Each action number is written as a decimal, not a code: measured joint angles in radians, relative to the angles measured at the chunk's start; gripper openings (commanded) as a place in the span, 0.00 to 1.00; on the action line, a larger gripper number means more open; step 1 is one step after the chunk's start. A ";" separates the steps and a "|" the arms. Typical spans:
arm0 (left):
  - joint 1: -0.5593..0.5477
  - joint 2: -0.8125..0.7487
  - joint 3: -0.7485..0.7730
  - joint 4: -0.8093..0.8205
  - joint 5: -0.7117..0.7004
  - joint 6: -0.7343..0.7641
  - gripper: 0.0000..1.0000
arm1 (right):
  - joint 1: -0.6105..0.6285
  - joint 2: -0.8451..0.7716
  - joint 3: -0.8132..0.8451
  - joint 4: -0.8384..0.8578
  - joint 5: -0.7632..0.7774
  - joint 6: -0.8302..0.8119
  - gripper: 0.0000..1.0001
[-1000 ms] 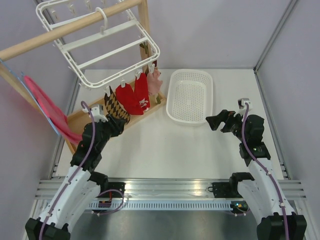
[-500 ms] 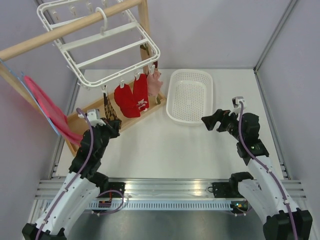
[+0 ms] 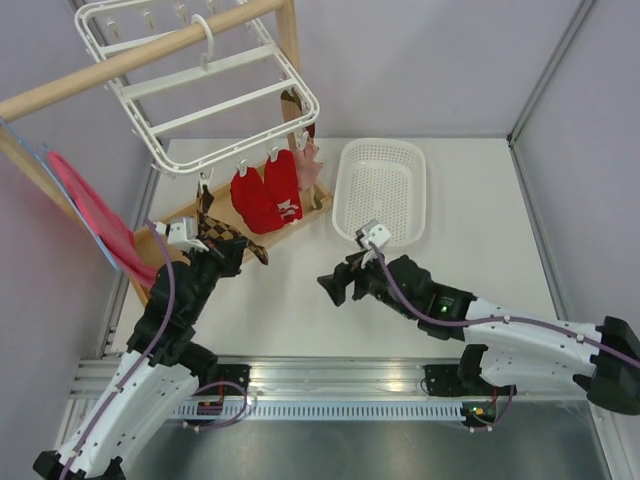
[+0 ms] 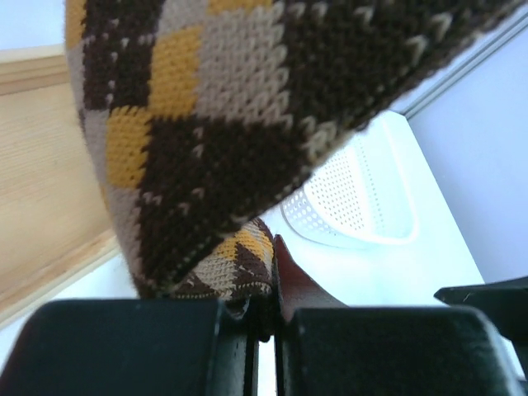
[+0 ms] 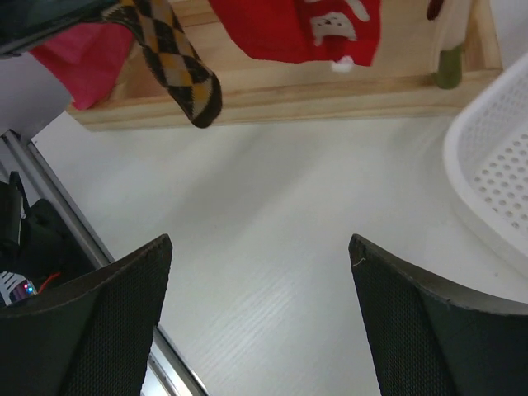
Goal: Remove the socks clipped to the hanger
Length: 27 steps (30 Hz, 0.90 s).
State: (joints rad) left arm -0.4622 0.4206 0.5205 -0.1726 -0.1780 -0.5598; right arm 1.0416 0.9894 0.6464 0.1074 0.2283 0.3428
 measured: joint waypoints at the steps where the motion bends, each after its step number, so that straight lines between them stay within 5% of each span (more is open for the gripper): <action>1: -0.003 0.006 0.007 -0.008 0.000 -0.005 0.02 | 0.054 0.032 0.013 0.027 0.039 -0.010 0.92; 8: -0.038 0.028 0.031 -0.067 -0.004 -0.022 0.02 | 0.213 0.264 0.132 0.237 0.222 -0.119 0.92; 27: -0.046 0.030 0.053 -0.118 0.006 -0.079 0.02 | 0.244 0.628 0.309 0.473 0.248 -0.217 0.86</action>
State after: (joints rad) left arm -0.5083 0.4503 0.5735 -0.2909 -0.1719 -0.6384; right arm 1.2858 1.6169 0.9558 0.5804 0.4763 0.1261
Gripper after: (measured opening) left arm 0.045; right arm 0.882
